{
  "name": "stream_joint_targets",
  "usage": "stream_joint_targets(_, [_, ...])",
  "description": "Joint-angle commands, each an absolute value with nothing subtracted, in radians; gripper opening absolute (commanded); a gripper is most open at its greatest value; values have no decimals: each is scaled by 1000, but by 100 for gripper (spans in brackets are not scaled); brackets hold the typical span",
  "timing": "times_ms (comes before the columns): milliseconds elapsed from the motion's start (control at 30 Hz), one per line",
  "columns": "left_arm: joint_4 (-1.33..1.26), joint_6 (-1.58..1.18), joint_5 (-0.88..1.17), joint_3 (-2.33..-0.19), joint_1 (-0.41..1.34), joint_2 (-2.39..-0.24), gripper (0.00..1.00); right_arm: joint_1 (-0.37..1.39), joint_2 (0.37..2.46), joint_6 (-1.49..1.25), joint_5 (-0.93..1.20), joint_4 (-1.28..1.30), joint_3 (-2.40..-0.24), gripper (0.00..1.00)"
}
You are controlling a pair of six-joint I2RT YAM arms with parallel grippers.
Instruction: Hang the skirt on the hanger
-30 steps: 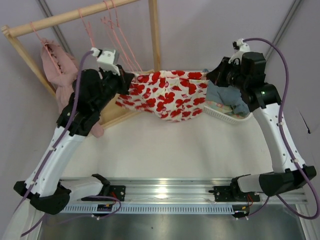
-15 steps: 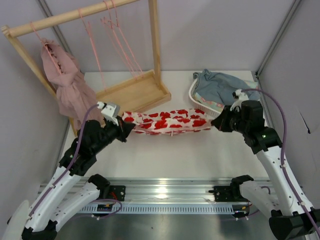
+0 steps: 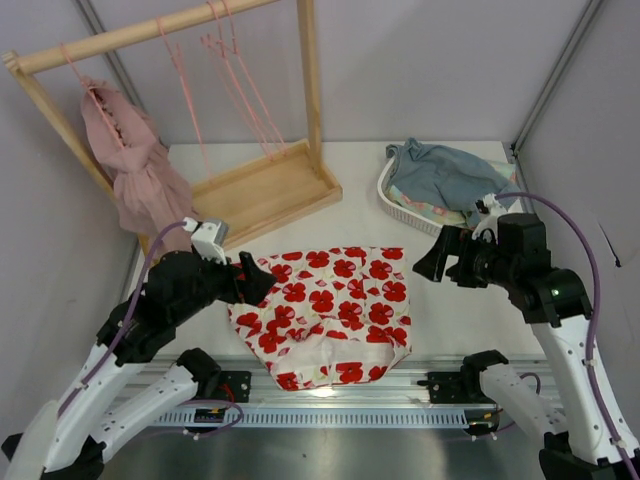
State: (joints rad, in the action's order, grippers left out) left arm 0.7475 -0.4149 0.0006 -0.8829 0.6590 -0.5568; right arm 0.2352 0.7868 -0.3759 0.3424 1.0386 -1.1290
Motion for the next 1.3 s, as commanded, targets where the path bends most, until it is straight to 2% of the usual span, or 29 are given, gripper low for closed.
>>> stream_joint_targets(0, [889,-590,-233,-940,660,-665,99,235,874,-419,386,921,-1073,97])
stream_joint_targets(100, [936,-754,-308,-894,660,-742,99,271,917,-504,400,737,-988,94])
stream_joint_targets(267, [835,-949,-298,-683,644,-795,100,438,1015,-595,214,563,-885,85])
stream_joint_targets(400, [834,-1026,-360,-618,609,-758,94,590,1127,-606,117,485,-884,78])
stream_joint_targets(500, [815,-1049,-380,-557,568,-744,89,626,1221,-633,81,433,-862,71])
stream_joint_targets(600, [802,-1052,-405,-528,549,-755,89,624,1322,-663,32,423,-847,58])
stream_joint_targets(633, [793,-1054,-411,-517,545,-756,89,624,1347,-664,22,422,-845,57])
stream_joint_targets(900, [632,-980,-339,-385,471,-709,88,594,1514,-649,-46,376,-824,49])
stream_joint_targets(1067, [600,-977,-330,-335,457,-661,80,531,1562,-635,-41,362,-799,46])
stream_joint_targets(1267, [525,-977,-282,-284,453,-673,79,454,1577,-614,-49,357,-761,43])
